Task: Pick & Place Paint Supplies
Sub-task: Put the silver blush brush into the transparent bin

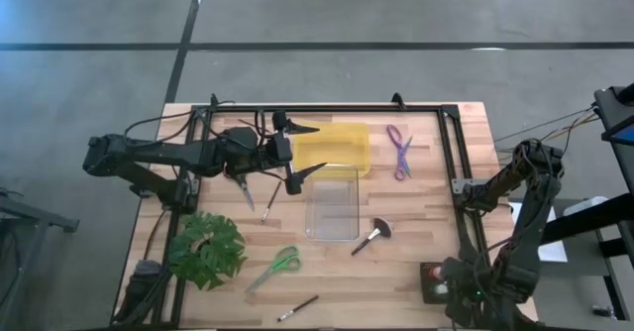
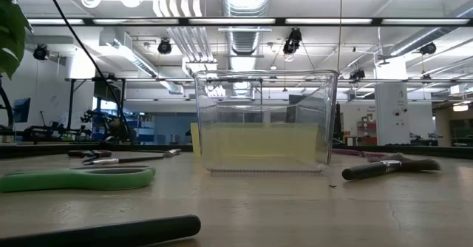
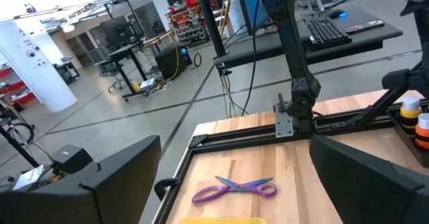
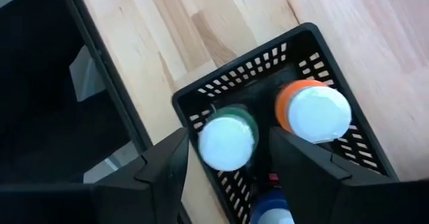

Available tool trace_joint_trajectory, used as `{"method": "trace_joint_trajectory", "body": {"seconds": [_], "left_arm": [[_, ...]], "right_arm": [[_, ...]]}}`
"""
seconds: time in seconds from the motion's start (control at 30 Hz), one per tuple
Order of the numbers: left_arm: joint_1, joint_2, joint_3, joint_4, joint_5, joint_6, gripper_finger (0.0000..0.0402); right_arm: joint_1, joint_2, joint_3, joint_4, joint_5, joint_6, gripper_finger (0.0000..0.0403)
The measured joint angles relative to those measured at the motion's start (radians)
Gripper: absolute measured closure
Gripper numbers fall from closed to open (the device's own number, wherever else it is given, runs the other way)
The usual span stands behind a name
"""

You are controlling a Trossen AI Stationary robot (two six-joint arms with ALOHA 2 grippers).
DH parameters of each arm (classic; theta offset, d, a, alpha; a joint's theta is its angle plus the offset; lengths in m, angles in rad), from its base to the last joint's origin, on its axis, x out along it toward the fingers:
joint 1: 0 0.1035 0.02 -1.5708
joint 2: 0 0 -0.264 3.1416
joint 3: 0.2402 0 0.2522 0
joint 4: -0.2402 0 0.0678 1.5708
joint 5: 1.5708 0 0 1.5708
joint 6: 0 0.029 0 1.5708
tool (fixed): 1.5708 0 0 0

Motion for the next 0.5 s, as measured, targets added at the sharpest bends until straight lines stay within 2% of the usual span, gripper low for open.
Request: {"method": "trace_joint_trajectory", "body": {"seconds": [0.1,0.2,0.37,0.5], "left_arm": [[0.001,0.0,0.0,-0.003,0.0,0.0,0.0011],[0.002,0.0,0.0,-0.015,0.0,-0.001,0.0011],[0.015,-0.003,0.0,-0.11,-0.007,-0.02,0.0011],[0.045,-0.034,0.0,-0.254,-0.004,-0.07,0.0011]], "right_arm": [[0.0,0.0,0.032,-0.039,0.017,0.0,0.0195],[0.006,0.0,0.094,-0.107,0.088,-0.017,0.0195],[0.027,0.0,0.204,-0.244,0.334,-0.102,0.0194],[0.03,0.0,0.243,-0.357,0.461,-0.159,0.0194]]}}
